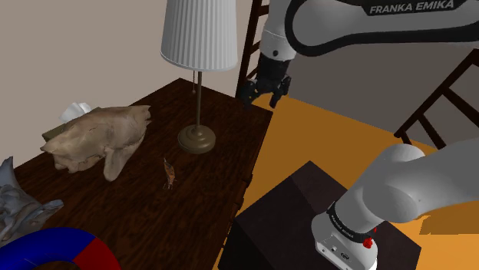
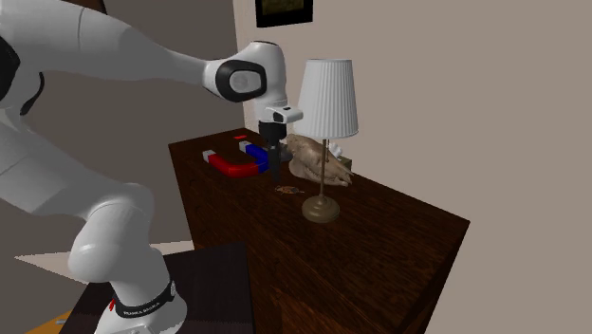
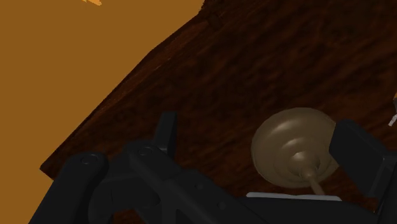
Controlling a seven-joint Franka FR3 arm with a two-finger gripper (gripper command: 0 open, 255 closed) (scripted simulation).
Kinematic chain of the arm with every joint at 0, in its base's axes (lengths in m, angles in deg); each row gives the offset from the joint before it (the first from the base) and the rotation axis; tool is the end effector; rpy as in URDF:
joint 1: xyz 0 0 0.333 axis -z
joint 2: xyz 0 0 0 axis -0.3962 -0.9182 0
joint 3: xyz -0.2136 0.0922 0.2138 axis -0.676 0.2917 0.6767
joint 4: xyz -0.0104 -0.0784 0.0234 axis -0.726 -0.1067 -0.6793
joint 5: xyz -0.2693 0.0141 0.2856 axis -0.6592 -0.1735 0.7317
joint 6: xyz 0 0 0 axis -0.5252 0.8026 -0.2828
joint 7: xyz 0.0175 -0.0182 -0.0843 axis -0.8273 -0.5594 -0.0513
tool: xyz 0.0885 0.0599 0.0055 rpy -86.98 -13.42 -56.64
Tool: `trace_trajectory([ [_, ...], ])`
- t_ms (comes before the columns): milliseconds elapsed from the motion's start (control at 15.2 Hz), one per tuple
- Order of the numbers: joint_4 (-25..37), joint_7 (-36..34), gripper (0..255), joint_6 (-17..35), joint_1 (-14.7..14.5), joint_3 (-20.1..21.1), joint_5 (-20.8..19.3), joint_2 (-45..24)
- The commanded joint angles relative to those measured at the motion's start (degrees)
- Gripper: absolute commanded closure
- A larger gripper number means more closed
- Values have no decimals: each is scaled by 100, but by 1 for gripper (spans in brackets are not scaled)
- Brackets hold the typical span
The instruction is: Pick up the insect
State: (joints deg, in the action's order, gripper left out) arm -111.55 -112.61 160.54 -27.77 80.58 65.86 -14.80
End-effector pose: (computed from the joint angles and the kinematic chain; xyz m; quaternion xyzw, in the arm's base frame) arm 0.3625 0.1309 0.5058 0.9948 -0.0993 0.0160 0.0152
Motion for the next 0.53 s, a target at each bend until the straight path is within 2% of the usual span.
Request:
trace_trajectory([
  [0,16,-210,0,262,-42,181,71,-298],
  [462,374,-1028,0,1070,-142,832,100,-1552],
])
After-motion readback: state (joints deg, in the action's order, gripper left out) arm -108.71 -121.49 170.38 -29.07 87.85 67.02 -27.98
